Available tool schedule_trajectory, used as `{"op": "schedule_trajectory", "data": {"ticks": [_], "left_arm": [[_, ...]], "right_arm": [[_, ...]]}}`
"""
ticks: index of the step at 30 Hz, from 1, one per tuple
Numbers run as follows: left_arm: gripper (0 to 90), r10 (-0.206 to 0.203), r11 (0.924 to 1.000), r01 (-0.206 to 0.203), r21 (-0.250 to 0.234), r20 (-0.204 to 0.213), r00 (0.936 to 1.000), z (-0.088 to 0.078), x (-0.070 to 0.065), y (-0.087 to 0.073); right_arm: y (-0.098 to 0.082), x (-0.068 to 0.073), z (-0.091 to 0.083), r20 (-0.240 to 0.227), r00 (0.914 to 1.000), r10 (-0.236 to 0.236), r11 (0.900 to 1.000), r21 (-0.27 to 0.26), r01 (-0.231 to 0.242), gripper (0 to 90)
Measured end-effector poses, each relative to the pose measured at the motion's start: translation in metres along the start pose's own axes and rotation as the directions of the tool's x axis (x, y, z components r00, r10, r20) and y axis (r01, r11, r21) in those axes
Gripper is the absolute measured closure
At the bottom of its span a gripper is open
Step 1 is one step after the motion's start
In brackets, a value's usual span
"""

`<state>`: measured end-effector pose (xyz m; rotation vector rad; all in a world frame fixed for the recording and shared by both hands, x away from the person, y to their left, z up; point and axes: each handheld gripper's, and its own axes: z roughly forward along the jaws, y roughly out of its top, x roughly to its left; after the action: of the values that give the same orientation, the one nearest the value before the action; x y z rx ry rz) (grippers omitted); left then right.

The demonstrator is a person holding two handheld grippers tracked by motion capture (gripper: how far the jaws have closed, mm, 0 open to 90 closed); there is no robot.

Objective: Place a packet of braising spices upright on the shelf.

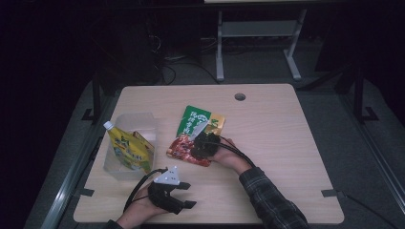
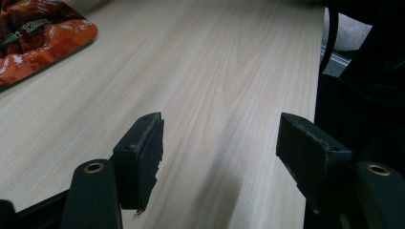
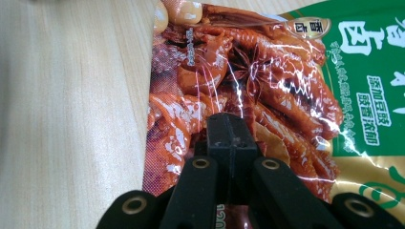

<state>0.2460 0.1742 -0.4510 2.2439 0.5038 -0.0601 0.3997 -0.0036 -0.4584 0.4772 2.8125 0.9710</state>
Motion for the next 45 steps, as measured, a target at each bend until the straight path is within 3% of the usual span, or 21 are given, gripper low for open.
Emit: {"op": "schedule_trajectory", "data": {"ticks": [4, 7, 8, 9, 10, 16, 21, 23, 28, 31, 38, 45], "left_arm": [[32.5, 0.003, 1.0000, -0.003, -0.002, -0.002, 1.0000, -0.001, 0.001, 0.000], [32.5, 0.003, 1.0000, -0.003, -0.003, -0.001, 1.0000, -0.001, 0.000, 0.000], [32.5, 0.004, 1.0000, -0.004, -0.002, 0.000, 1.0000, -0.001, 0.000, 0.001], [32.5, 0.005, 1.0000, -0.005, -0.002, 0.000, 1.0000, -0.001, 0.000, 0.001], [32.5, 0.005, 1.0000, -0.005, -0.002, 0.001, 1.0000, -0.001, 0.000, 0.001], [32.5, 0.006, 1.0000, -0.006, -0.003, 0.002, 1.0000, -0.002, 0.000, 0.000], [32.5, 0.006, 1.0000, -0.006, -0.007, -0.001, 1.0000, -0.003, 0.000, 0.000], [32.5, 0.006, 0.9999, -0.006, -0.009, -0.001, 1.0000, -0.003, 0.000, -0.001], [32.6, 0.004, 1.0000, -0.004, 0.001, -0.002, 1.0000, -0.002, 0.000, -0.001], [32.5, 0.005, 1.0000, -0.005, 0.001, -0.002, 1.0000, -0.001, -0.001, -0.001], [32.5, 0.004, 1.0000, -0.004, 0.006, -0.007, 1.0000, 0.000, 0.000, 0.000], [32.5, -0.018, 0.9997, 0.017, -0.019, -0.048, 0.9987, 0.002, 0.004, 0.007]], "right_arm": [[0.002, -0.016, 0.002, 0.027, 0.9975, 0.066, 0.994, -0.085, -0.063, 90.0], [0.012, -0.031, 0.006, 0.045, 0.9961, 0.075, 0.984, -0.166, -0.067, 90.0], [0.016, -0.035, 0.008, 0.049, 0.9956, 0.080, 0.981, -0.179, -0.070, 90.0], [0.020, -0.041, 0.011, 0.065, 0.9964, 0.054, 0.980, -0.193, -0.041, 90.0], [0.026, -0.045, 0.015, 0.059, 0.9957, 0.071, 0.977, -0.205, -0.058, 90.0], [0.049, -0.056, 0.040, 0.044, 0.9975, 0.056, 0.983, -0.180, -0.048, 90.0], [0.045, -0.058, 0.055, 0.033, 0.9993, 0.018, 0.988, -0.154, -0.013, 90.0], [0.039, -0.057, 0.055, 0.011, 0.9987, 0.051, 0.982, -0.184, -0.048, 90.0], [0.024, -0.051, 0.044, -0.012, 0.9918, 0.128, 0.973, -0.191, -0.127, 90.0], [0.011, -0.043, 0.034, -0.016, 0.9811, 0.193, 0.962, -0.194, -0.192, 90.0], [-0.025, -0.018, 0.003, 0.013, 0.9761, 0.217, 0.960, -0.183, -0.211, 90.0], [-0.052, 0.003, -0.021, 0.025, 0.9767, 0.213, 0.964, -0.165, -0.206, 90.0]]}}
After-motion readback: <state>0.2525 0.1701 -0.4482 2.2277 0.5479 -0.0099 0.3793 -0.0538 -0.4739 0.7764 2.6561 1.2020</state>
